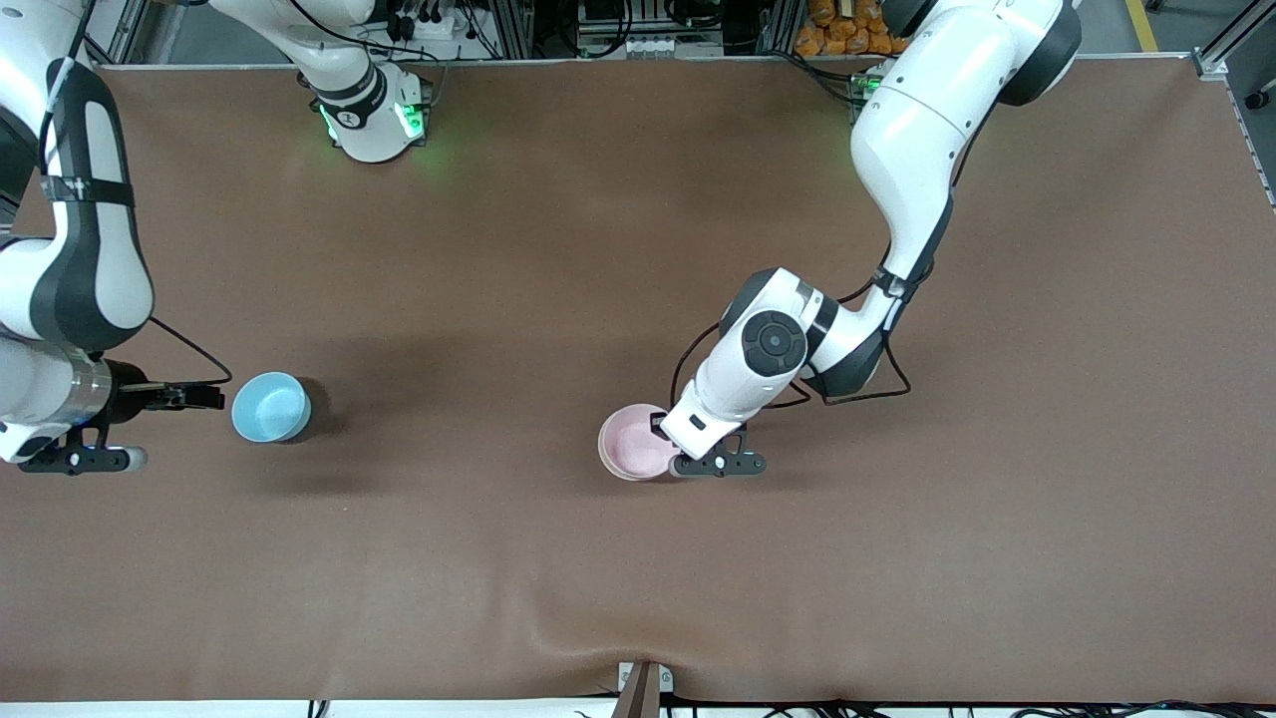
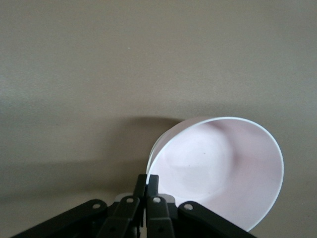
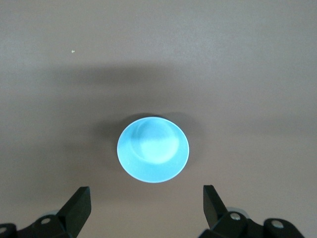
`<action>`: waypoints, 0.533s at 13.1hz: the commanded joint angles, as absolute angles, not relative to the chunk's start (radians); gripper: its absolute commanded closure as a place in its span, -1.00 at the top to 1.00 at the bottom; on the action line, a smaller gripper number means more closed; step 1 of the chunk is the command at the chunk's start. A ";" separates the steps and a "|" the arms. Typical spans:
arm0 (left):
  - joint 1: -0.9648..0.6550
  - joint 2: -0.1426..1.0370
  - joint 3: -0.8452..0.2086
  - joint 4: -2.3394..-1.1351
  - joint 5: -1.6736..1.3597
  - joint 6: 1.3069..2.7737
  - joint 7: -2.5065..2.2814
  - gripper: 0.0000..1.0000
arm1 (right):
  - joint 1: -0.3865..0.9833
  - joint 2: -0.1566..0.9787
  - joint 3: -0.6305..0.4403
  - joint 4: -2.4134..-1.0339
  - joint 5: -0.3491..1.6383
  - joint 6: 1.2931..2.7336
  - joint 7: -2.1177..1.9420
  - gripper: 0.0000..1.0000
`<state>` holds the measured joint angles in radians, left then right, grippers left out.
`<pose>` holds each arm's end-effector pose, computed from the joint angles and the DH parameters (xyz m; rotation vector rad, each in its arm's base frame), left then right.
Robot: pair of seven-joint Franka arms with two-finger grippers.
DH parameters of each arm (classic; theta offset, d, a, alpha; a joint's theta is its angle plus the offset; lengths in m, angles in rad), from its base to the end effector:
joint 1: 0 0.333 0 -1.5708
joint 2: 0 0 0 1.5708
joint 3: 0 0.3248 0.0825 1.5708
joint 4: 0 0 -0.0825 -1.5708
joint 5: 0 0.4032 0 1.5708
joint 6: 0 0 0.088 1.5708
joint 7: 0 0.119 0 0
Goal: Stack pink and blue bowls on white bowl
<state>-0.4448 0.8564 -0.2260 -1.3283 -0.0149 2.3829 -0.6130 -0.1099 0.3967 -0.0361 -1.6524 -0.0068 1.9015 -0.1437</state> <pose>0.6426 -0.4558 0.2309 2.8712 0.0667 0.1011 0.6602 -0.0954 0.3579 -3.1318 -0.0034 0.2334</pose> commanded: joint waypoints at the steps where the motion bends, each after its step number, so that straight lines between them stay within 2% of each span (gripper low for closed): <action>1: -0.457 0.899 -0.222 -1.290 -0.025 2.408 -0.627 -1.00 | -0.109 0.293 -0.032 -1.811 -0.011 1.985 -0.147 1.00; 4: -0.462 0.908 -0.222 -1.292 -0.023 2.430 -0.624 -1.00 | -0.121 0.330 -0.034 -1.786 -0.015 1.993 -0.147 1.00; 5: -0.462 0.913 -0.222 -1.292 -0.023 2.430 -0.627 -0.75 | -0.124 0.365 -0.034 -1.749 -0.015 1.991 -0.150 1.00; 6: -0.462 0.913 -0.222 -1.292 -0.023 2.430 -0.630 0.31 | -0.126 0.403 -0.034 -1.712 -0.015 1.991 -0.150 1.00; 7: -0.462 0.911 -0.222 -1.296 -0.021 2.430 -0.618 0.99 | -0.132 0.443 -0.034 -1.695 -0.015 1.994 -0.158 1.00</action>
